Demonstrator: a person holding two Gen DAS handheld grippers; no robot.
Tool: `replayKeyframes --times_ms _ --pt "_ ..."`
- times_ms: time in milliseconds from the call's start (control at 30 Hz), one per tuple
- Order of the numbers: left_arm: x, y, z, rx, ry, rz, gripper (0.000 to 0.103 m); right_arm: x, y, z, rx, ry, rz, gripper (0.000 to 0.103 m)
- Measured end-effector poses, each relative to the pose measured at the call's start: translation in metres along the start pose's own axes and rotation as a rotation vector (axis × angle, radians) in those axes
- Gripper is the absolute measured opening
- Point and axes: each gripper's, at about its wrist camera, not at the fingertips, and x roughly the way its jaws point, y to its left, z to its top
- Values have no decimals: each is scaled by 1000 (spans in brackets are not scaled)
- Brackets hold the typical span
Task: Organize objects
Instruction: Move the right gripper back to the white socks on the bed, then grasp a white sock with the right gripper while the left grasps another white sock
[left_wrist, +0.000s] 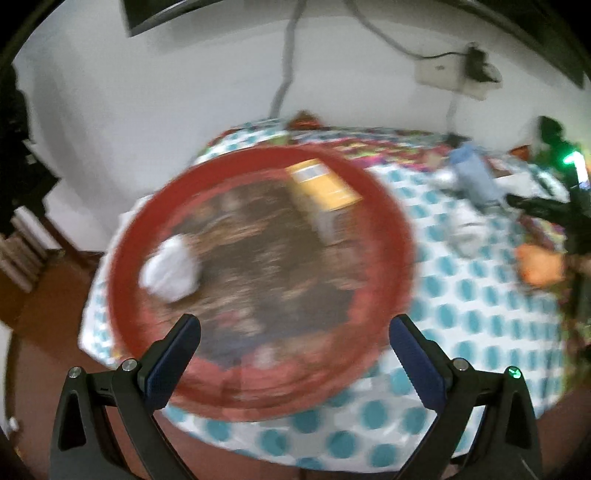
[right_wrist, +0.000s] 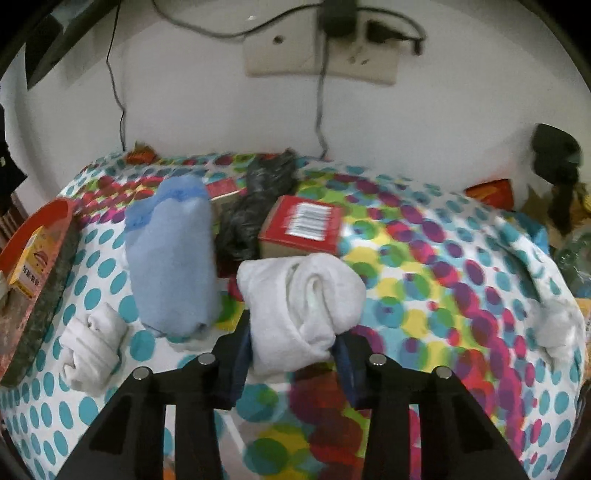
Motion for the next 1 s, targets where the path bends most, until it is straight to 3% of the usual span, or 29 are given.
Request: replayKeyframes --times_ms 267,533,733,833,900,1000 --pt "12 -70 31 61 11 -82 103 -15 -57 -31 115 -1 -27 40" --pt "53 -139 64 111 70 -145 103 -18 -62 -35 96 -2 -66 41" --pt "88 -154 80 41 113 -150 103 -14 -65 -36 108 0 -59 41" --pt "100 -158 83 45 124 -136 98 -13 -66 -36 109 3 -59 41" --pt "107 -160 85 42 142 -138 87 -13 -66 -37 106 4 -61 41" --pt "116 -162 84 42 162 -133 83 -13 -66 -37 110 3 -57 41"
